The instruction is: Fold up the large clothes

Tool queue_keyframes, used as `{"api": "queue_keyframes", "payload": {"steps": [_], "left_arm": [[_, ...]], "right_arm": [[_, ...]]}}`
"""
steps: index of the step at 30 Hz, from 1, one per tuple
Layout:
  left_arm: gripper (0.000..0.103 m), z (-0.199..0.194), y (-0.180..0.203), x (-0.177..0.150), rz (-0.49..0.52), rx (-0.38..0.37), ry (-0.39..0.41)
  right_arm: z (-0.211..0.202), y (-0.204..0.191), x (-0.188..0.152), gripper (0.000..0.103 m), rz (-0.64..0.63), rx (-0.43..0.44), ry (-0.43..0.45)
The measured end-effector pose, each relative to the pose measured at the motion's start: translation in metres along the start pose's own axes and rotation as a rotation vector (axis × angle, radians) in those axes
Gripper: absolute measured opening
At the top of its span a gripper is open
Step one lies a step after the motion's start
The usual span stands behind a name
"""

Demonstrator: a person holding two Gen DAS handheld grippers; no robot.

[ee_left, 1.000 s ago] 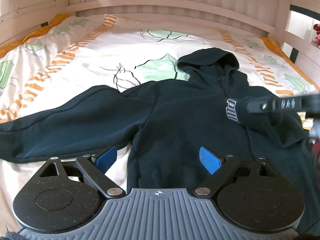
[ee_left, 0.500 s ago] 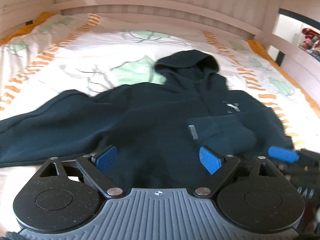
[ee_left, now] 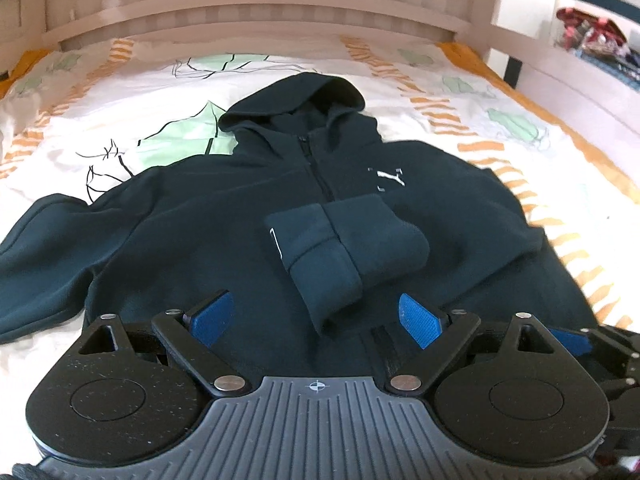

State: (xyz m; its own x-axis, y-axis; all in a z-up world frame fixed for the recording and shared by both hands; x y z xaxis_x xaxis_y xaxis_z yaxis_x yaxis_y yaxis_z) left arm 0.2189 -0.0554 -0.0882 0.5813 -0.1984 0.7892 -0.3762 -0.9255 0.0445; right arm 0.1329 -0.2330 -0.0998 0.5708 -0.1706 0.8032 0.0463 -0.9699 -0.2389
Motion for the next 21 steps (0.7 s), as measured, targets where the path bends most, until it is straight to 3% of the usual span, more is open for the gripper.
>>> {"api": "queue_keyframes", "payload": {"steps": [8, 16, 21], "left_arm": [[0.090, -0.001, 0.016, -0.012, 0.129, 0.070, 0.024], [0.090, 0.026, 0.038, 0.002, 0.242, 0.118, 0.066], [0.090, 0.038, 0.031, 0.008, 0.218, 0.149, 0.062]], "right_arm": [[-0.004, 0.004, -0.018, 0.087, -0.041, 0.008, 0.034], [-0.002, -0.001, -0.022, 0.092, -0.079, 0.008, 0.050], [-0.002, -0.001, -0.024, 0.093, -0.086, 0.012, 0.056]]}}
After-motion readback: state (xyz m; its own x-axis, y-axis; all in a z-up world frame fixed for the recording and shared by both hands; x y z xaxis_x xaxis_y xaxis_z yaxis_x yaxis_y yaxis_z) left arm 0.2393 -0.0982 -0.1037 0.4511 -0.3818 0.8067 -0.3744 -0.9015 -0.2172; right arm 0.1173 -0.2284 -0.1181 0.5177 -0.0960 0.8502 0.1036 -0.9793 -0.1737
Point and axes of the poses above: each gripper's, at about its wrist camera, not at the fingertips, and z roughly the way its jaws point, y to its right, x to its top, the point moved 4 cm from there along z, roughly the way its jaws point, and after that the axes turned 6 degrees about y, right-handed, at the moved point
